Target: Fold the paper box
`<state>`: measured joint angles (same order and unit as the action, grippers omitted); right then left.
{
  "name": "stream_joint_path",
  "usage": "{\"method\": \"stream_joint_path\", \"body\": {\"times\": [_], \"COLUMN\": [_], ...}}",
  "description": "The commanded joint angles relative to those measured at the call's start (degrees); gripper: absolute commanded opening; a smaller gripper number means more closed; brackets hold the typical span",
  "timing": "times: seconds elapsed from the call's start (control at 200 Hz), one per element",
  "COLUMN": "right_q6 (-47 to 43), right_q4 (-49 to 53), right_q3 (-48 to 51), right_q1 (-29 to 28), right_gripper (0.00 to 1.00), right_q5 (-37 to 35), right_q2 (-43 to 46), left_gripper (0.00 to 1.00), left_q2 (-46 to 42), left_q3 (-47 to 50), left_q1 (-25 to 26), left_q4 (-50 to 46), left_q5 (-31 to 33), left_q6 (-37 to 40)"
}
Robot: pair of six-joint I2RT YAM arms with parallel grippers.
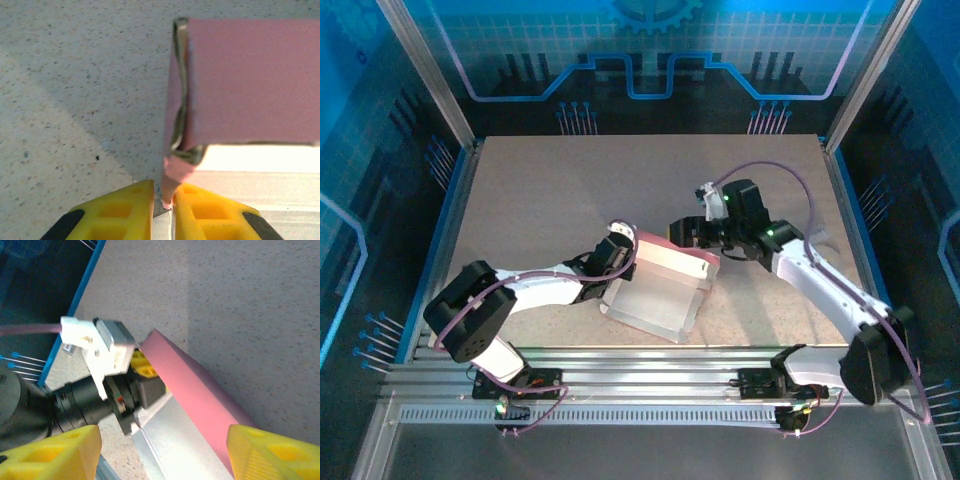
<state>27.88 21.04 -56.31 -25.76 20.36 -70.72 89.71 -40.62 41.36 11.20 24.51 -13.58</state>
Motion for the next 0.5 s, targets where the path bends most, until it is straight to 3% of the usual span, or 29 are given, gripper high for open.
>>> {"method": "stream_joint_path", "body": {"times": [0.0, 0.155, 0.235, 0.37, 0.49], "right_q6": [-2.8, -3.8, -3.9, -1.5, 1.5], "right_q4": [7.3, 10.4, 11.9, 12.8, 11.5], "right_q3": [2.7, 5.6, 7.9, 10.5, 13.7], "right_q1": [-0.3, -1.5, -2.2, -3.6, -6.4], "right_gripper": [0.68, 0.67, 0.67, 0.67, 0.68], "right_q5": [-5.1, -7.5, -8.7, -9.6, -10.6], "right_q2": [5.6, 12.9, 15.3, 18.2, 20.4], "left_gripper": [0.19, 0.27, 0.42, 0.54, 0.80], "left_q2": [-2.1, -5.6, -9.4, -16.5, -23.9], "left_q3": [0.7, 2.5, 3.5, 4.6, 5.9], "left_q1": [-0.7, -1.7, -1.9, -1.8, -1.9], "left_q4": [-4.8, -6.8, -7.9, -12.4, -17.7], "left_q5": [6.0, 6.2, 4.6, 2.1, -1.2], "left_q6": [-5.2, -9.6, -11.4, -13.7, -15.2]}}
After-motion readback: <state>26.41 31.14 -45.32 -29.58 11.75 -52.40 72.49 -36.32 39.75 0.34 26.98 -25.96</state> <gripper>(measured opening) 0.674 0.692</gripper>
